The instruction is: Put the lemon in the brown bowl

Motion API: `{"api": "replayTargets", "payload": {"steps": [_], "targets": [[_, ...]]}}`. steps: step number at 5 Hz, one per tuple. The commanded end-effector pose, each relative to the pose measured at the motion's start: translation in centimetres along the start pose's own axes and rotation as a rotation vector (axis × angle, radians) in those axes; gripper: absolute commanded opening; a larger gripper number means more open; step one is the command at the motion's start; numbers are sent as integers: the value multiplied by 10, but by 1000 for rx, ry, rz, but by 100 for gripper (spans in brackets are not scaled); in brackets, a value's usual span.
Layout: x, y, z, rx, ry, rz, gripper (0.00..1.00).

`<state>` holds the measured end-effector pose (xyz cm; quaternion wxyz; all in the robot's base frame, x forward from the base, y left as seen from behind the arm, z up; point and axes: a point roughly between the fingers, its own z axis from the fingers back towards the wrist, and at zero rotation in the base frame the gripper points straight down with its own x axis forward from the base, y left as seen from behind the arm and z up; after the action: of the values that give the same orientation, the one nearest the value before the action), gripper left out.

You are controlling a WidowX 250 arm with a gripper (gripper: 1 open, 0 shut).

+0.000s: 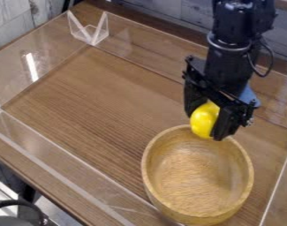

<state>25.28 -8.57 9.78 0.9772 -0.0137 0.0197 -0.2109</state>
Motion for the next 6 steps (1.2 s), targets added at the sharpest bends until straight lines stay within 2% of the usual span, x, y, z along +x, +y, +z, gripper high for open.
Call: {"api": "replayTargets", "payload": {"steps": [1, 4, 6], "targets": [[0, -4, 17, 9, -57, -22, 0], [-18, -11, 11, 0, -63, 16, 0], [-30, -18, -2, -6, -66, 52, 0]]}}
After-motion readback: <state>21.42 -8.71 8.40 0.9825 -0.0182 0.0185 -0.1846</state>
